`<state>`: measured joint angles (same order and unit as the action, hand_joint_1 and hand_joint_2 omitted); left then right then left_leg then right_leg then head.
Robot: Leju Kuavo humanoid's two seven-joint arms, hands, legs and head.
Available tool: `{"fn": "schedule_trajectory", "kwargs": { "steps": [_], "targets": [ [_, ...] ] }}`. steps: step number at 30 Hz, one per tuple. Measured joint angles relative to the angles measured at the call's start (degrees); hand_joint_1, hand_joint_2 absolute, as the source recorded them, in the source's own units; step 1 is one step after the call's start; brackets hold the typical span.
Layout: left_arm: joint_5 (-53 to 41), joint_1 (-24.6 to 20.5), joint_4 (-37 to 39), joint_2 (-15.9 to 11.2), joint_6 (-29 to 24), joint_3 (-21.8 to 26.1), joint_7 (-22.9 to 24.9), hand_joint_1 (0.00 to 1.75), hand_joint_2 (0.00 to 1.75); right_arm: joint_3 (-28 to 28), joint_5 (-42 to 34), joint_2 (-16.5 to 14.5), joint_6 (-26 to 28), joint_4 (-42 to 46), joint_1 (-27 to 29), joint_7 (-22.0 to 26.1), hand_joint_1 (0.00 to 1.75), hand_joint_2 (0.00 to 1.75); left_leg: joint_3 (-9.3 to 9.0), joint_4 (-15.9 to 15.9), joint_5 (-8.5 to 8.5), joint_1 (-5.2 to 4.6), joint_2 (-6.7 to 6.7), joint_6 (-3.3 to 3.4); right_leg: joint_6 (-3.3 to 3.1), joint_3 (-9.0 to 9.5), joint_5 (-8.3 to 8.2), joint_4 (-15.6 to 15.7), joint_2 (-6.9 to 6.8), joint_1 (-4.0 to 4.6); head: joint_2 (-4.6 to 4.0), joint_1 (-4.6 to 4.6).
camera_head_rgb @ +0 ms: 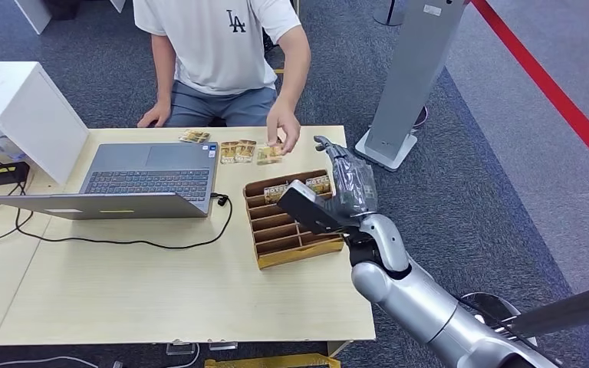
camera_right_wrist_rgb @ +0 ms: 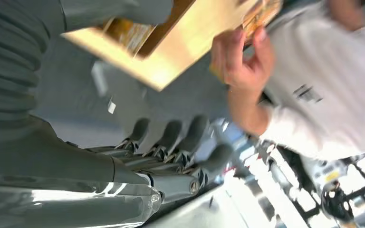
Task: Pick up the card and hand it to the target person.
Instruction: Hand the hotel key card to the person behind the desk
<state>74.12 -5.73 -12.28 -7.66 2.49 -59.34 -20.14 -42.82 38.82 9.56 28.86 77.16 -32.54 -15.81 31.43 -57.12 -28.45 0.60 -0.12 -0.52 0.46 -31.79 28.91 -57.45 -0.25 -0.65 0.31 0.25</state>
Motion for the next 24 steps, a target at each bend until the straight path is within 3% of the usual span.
{"fn": "schedule_trajectory", "kwargs": {
  "steps": [2, 5, 12, 18, 24],
  "targets": [
    [0.0, 0.0, 0.0, 0.0, 0.0, 0.0, 0.0, 0.00, 0.00, 0.7, -8.7, -0.2, 0.9, 0.0, 0.7, 5.9, 0.00, 1.75, 0.00, 0.0, 0.00, 0.00, 0.00, 0.00, 0.00, 0.00, 0.00, 0.0, 0.00, 0.00, 0.00, -0.02],
    [0.2, 0.1, 0.0, 0.0, 0.1, 0.0, 0.0, 0.00, 0.00, 1.6, -16.0, -0.3, 1.1, -0.1, 1.5, 10.9, 0.00, 1.75, 0.00, 0.0, 0.00, 0.00, 0.00, 0.00, 0.00, 0.00, 0.00, 0.0, 0.00, 0.00, 0.00, -0.01],
    [1.0, 0.1, 0.0, 0.0, -0.3, 0.0, 0.3, 0.00, 0.00, 4.6, -41.9, -0.9, -4.2, -0.7, 5.0, 22.2, 0.00, 1.75, 0.02, 0.0, 0.00, 0.00, -0.01, 0.00, 0.00, -0.01, 0.00, 0.0, -0.01, 0.00, 0.00, -0.01],
    [1.4, 0.2, 0.0, 0.0, -0.7, 0.1, 0.4, 0.00, 0.00, 6.1, -49.9, -0.8, -6.4, -1.1, 8.0, 24.8, 0.00, 1.75, 0.01, 0.0, -0.01, 0.00, 0.00, 0.00, 0.00, -0.02, 0.00, 0.0, 0.00, 0.00, 0.00, 0.01],
    [1.8, 0.2, 0.0, 0.0, -1.0, 0.1, 0.6, 0.00, 0.00, 7.0, -52.2, -0.6, -6.6, -1.2, 10.2, 25.2, 0.00, 1.75, 0.01, 0.0, -0.01, 0.00, 0.00, 0.00, 0.00, -0.02, 0.00, 0.0, 0.00, 0.00, 0.00, -0.03]
  ]
}}
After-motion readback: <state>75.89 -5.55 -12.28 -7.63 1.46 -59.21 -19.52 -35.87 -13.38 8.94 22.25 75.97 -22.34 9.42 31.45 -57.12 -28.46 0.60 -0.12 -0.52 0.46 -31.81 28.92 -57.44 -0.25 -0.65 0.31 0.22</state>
